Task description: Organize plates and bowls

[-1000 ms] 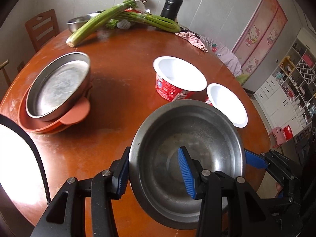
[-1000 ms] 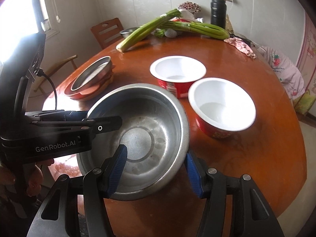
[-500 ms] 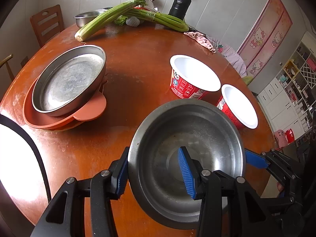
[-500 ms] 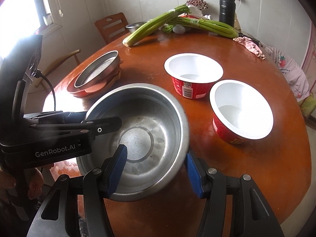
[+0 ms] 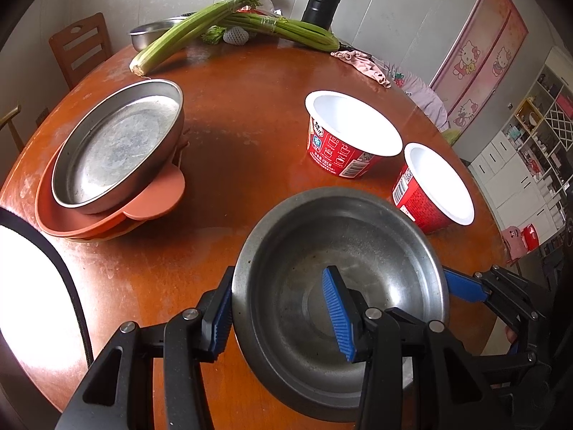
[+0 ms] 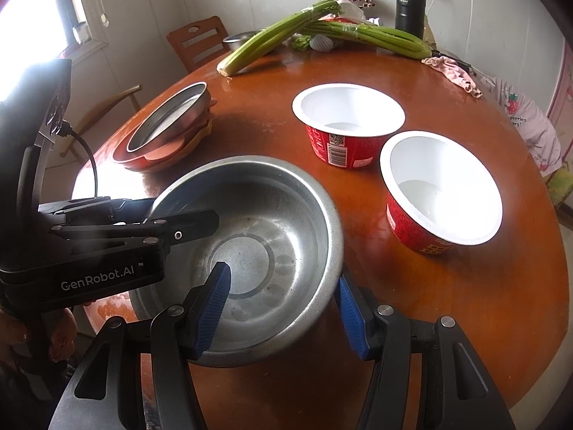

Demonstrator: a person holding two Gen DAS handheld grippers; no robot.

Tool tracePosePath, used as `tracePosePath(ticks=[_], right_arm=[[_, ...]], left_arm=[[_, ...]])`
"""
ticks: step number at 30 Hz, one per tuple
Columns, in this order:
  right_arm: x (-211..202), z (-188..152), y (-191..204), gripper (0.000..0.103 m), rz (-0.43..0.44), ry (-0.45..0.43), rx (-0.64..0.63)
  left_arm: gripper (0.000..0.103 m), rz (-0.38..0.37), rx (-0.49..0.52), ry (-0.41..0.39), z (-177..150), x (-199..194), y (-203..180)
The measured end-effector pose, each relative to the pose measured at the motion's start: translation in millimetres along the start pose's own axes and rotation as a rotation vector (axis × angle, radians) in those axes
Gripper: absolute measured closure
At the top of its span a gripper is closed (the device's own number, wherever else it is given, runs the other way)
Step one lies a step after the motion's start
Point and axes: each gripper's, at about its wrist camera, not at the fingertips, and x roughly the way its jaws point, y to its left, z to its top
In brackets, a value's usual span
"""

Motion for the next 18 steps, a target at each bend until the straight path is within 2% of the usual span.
tracePosePath(ticks=[18], right_arm=[[-5.0, -1.2, -8.7, 0.042, 0.014, -0.022, -0.003]], left_arm=[[0.055, 0.041, -0.007, -0.016, 4.0, -7.0, -4.2]])
